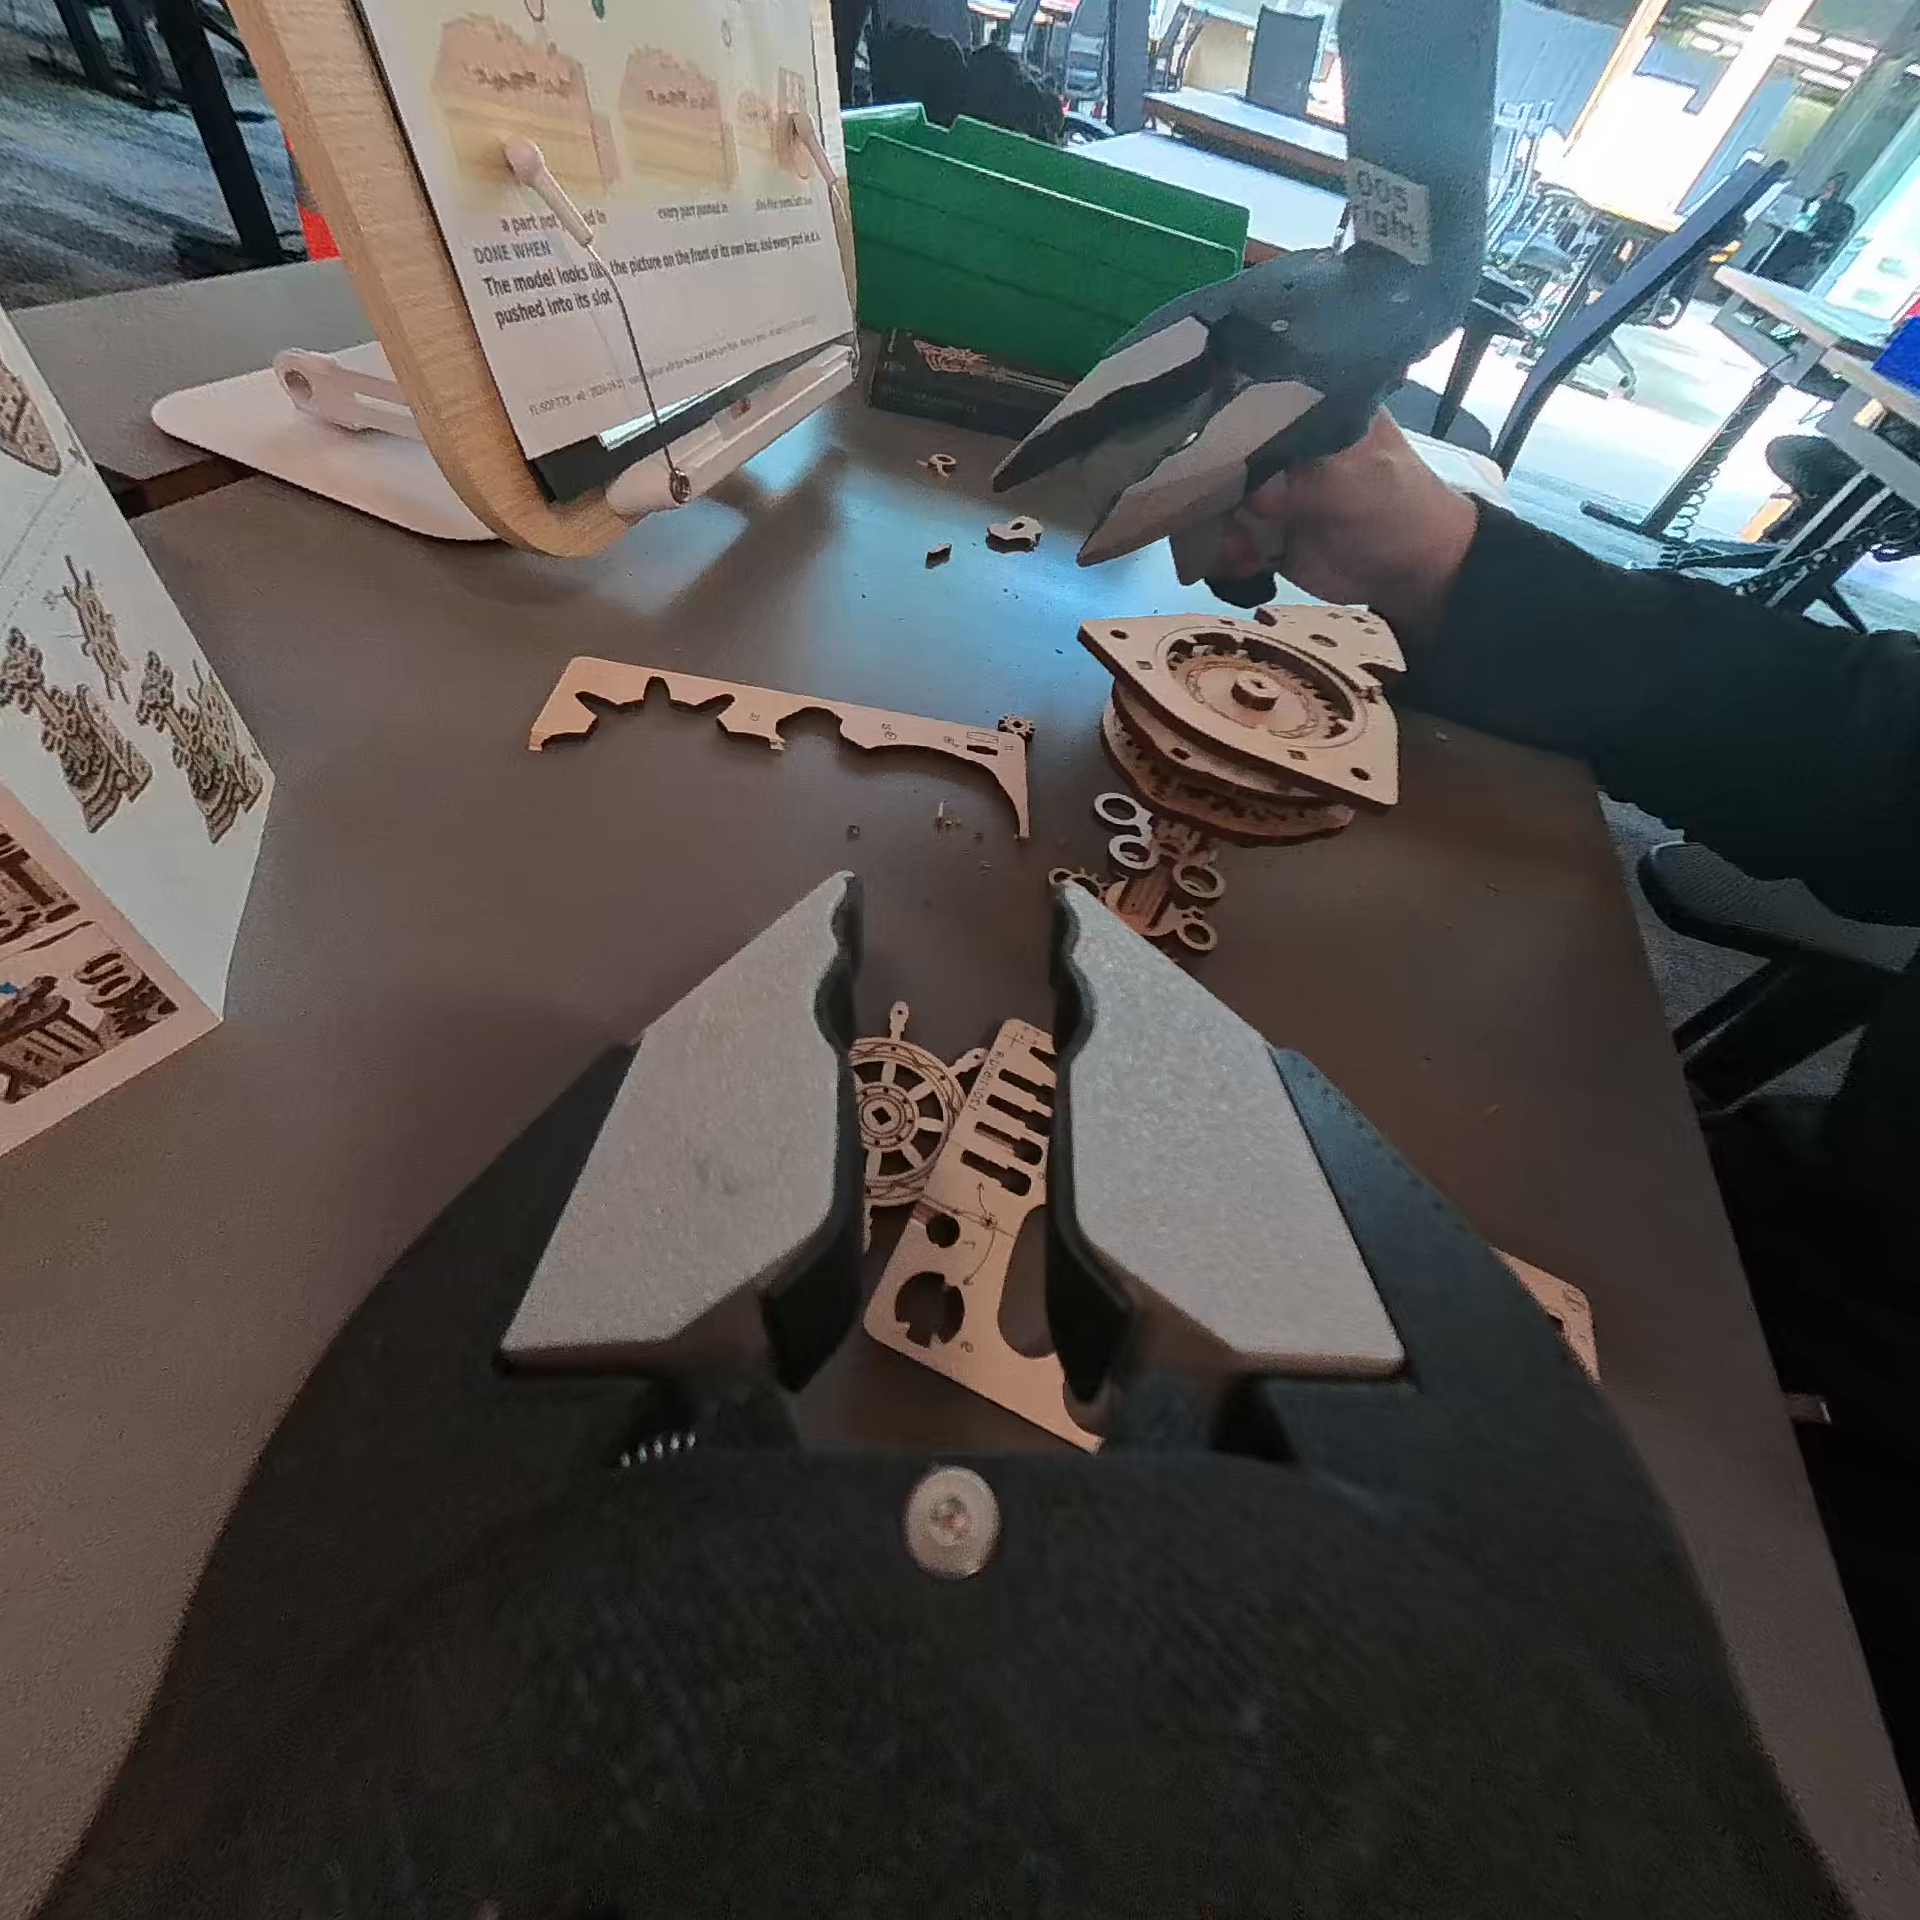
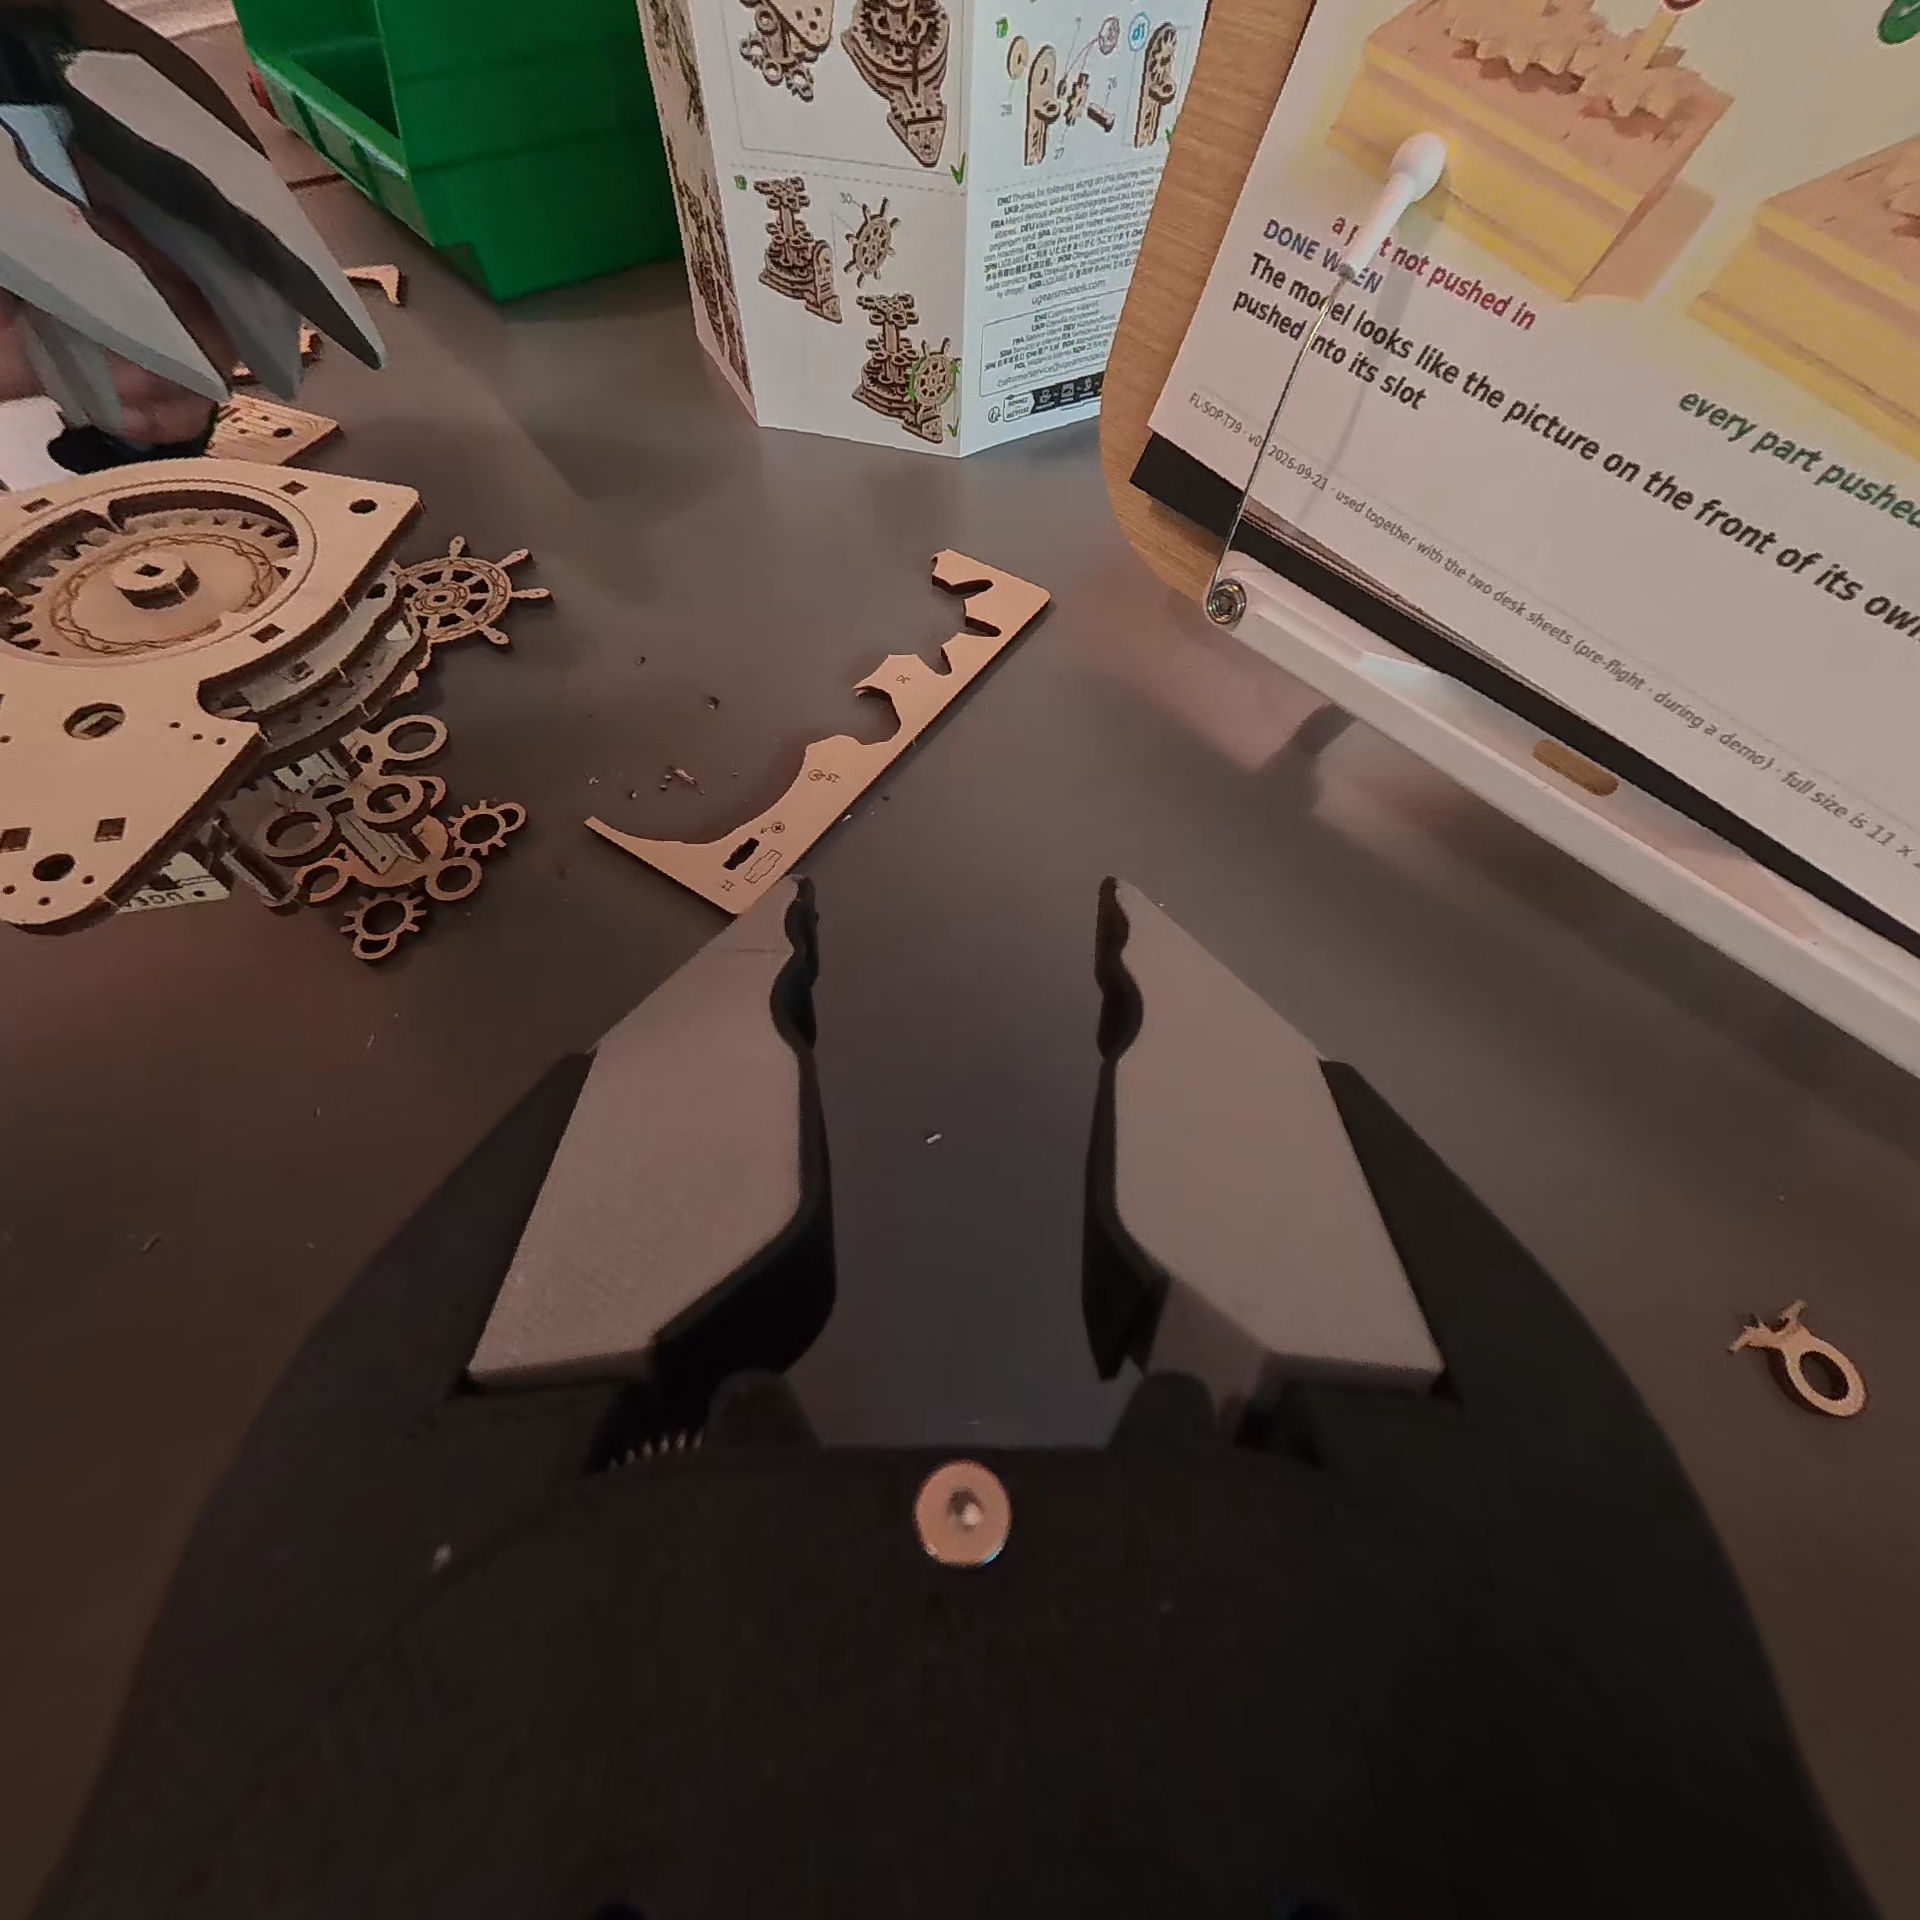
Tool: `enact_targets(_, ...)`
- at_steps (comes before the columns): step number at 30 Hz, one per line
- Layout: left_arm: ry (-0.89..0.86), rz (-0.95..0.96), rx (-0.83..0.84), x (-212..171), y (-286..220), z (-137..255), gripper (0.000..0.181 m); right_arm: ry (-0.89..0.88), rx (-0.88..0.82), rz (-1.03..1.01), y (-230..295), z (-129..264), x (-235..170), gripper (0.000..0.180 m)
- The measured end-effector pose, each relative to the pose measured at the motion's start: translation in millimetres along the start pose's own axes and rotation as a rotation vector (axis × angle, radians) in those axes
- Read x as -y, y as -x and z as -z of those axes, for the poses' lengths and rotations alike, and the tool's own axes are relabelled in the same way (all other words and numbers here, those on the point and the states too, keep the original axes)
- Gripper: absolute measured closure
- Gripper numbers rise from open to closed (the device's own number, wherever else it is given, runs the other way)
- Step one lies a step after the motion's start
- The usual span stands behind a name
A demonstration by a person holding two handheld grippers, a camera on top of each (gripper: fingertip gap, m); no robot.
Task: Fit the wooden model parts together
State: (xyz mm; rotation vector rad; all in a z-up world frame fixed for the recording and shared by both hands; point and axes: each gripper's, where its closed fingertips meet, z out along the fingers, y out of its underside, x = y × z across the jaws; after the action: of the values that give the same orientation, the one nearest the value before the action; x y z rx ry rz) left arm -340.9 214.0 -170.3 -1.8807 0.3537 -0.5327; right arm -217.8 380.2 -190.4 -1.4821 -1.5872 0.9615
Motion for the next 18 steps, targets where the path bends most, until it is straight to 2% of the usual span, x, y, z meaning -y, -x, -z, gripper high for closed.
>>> enact_targets(18,0.023,0.02,-0.011,-6.5,0.9,-3.4,0.152,0.021,-0.017,0.038,5.4,-3.3,-0.1,0.134)
